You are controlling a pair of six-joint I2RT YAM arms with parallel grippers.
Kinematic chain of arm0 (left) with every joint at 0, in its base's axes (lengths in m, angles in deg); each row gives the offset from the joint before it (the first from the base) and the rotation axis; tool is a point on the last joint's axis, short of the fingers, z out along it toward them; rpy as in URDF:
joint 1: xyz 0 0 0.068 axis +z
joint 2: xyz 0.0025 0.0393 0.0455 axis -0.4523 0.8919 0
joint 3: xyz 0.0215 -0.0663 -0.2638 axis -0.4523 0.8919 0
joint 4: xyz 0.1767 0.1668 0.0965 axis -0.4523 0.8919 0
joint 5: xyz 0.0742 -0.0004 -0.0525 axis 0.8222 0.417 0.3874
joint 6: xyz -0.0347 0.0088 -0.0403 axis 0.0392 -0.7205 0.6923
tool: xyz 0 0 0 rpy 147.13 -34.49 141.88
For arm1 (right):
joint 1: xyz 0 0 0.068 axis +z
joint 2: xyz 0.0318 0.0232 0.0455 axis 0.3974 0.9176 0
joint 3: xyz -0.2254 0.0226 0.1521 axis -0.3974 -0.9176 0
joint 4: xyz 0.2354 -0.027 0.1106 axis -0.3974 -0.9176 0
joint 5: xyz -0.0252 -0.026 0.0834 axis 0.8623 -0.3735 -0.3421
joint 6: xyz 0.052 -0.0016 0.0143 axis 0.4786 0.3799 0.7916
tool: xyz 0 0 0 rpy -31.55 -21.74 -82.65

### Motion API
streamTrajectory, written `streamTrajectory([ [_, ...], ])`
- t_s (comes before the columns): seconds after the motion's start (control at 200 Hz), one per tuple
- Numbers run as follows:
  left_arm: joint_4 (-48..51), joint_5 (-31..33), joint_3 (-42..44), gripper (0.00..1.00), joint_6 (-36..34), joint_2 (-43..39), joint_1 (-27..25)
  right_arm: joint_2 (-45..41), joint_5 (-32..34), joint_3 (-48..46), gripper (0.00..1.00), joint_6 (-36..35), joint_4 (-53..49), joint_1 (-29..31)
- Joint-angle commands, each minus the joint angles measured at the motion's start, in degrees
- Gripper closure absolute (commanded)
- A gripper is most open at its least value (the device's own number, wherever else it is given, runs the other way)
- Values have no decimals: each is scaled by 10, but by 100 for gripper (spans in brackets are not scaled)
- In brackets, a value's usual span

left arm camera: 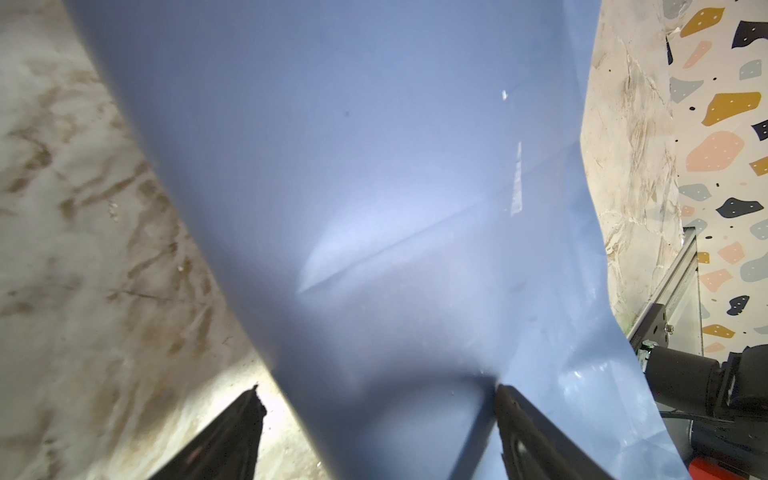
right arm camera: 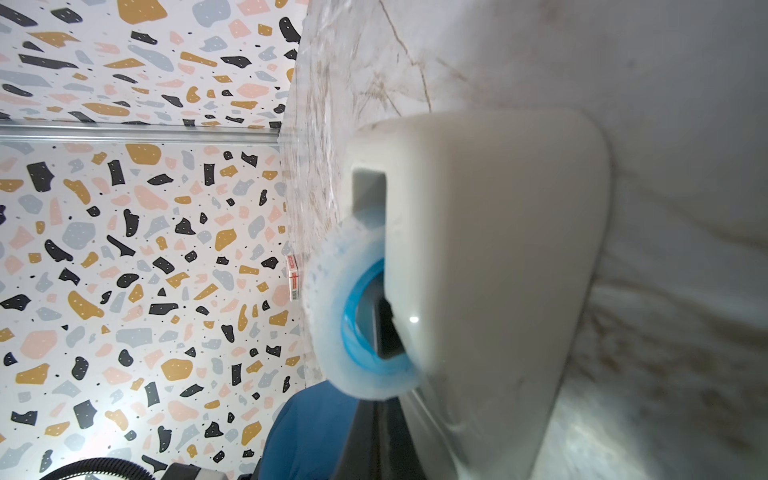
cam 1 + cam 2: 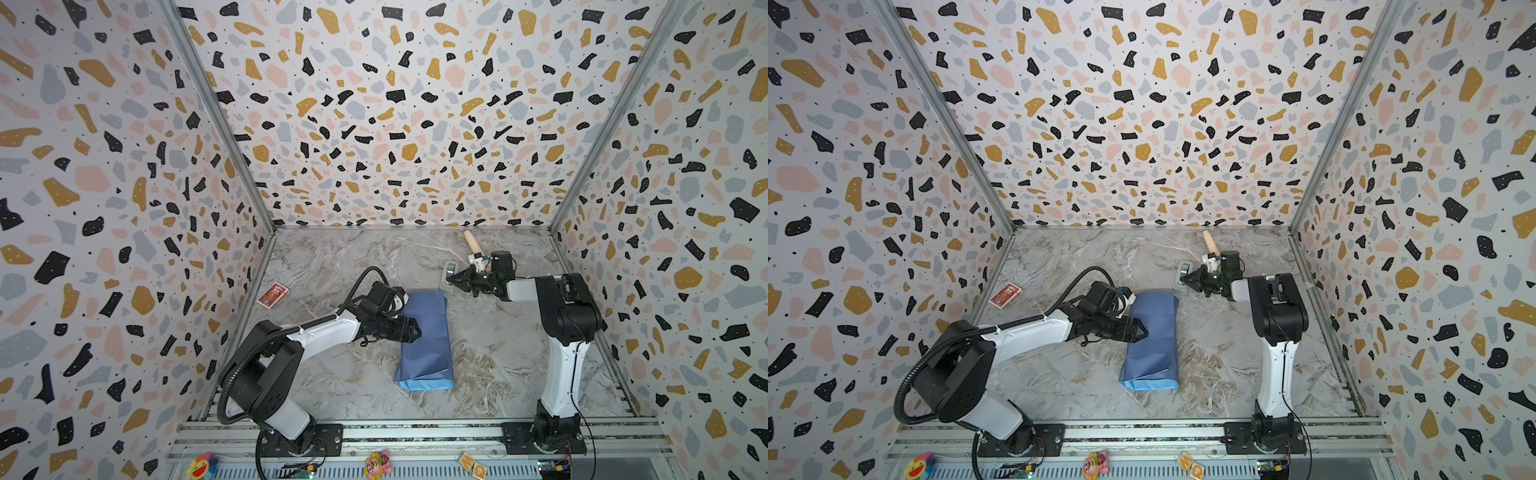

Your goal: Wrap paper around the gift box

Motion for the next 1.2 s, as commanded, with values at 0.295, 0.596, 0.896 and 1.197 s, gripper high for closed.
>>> streamTrajectory([
  [0.295,64,75,21,13,-14,34,0,-22,-60,-29,100,132,173,5],
  [0.596,65,76,21,13,-13,34,0,-44,-70,-63,100,171,224,13],
  [0.896,64,77,21,13,-14,35,0,-74,-66,-116,100,171,236,20],
  [1.197,62,78,22,13,-13,36,0,-80,-63,-146,100,164,238,27],
])
